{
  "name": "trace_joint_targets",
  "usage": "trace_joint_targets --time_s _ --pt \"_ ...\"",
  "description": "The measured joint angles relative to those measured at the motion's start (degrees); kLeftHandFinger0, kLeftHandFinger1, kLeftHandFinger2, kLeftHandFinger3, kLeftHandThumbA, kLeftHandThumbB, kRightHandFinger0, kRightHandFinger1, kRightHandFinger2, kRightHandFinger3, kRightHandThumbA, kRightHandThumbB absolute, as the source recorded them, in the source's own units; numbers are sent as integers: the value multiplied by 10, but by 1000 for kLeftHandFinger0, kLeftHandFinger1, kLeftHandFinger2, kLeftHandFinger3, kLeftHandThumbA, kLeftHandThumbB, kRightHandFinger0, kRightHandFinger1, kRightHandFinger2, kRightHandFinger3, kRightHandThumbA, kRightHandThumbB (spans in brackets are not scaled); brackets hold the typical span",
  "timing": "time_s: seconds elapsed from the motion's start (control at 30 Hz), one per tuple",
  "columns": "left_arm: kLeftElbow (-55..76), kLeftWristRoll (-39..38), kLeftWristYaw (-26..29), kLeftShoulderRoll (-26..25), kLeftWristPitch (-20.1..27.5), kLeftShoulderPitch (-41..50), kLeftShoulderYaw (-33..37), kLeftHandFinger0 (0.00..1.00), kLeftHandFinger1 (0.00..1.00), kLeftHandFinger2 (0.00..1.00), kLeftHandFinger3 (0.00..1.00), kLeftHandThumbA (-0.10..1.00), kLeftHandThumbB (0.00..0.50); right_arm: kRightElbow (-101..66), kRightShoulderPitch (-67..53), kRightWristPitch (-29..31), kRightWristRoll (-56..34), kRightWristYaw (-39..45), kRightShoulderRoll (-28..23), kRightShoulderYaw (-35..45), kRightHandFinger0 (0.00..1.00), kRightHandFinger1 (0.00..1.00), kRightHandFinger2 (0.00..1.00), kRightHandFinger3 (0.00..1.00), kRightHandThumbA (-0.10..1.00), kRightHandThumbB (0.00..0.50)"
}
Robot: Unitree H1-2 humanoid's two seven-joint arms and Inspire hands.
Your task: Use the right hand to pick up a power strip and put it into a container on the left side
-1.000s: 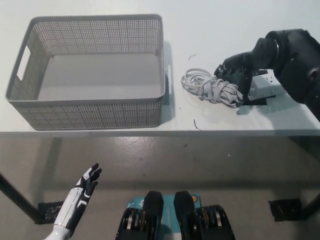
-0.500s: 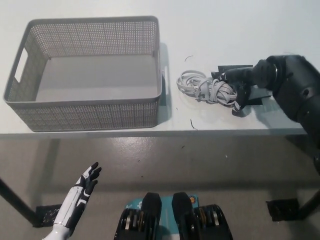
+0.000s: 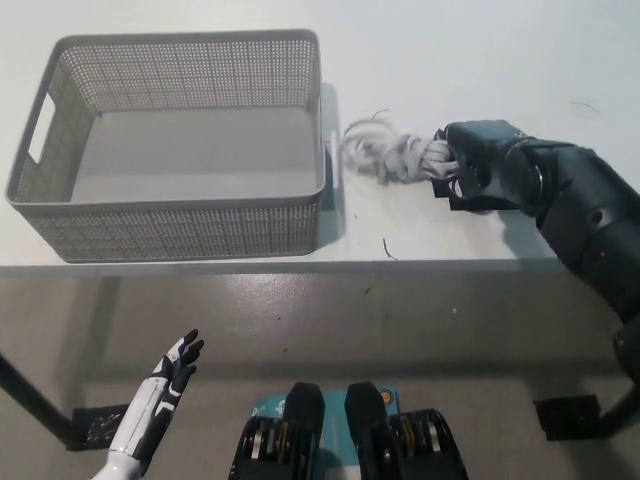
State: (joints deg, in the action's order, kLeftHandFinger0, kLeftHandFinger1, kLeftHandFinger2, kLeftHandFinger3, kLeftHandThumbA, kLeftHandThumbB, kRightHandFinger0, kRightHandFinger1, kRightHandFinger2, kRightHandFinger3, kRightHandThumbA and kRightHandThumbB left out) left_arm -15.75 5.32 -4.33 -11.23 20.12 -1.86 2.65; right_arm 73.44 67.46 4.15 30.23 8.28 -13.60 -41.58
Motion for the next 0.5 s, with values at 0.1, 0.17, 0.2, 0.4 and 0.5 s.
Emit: trace_joint_targets --time_s 0.1,0.17,0.2,0.4,0.5 --pt "0 0 0 0 0 0 0 1000 1000 1000 1000 1000 248 3 -10 7 3 -44 4 -1 0 241 604 298 -100 167" --pt "0 0 0 0 0 0 0 1000 1000 1000 1000 1000 248 6 -17 12 7 -71 7 -3 0 276 684 336 -100 155" --pt "0 0 0 0 0 0 0 1000 1000 1000 1000 1000 249 7 -20 15 9 -85 8 -4 0 302 720 396 -100 154" --pt "0 0 0 0 0 -1 0 1000 1000 1000 1000 1000 248 16 -33 31 15 -156 11 -7 0 300 714 691 -100 179" --pt "0 0 0 0 0 -1 0 1000 1000 1000 1000 1000 252 20 -40 42 21 -191 11 -8 0 375 825 827 -100 127"
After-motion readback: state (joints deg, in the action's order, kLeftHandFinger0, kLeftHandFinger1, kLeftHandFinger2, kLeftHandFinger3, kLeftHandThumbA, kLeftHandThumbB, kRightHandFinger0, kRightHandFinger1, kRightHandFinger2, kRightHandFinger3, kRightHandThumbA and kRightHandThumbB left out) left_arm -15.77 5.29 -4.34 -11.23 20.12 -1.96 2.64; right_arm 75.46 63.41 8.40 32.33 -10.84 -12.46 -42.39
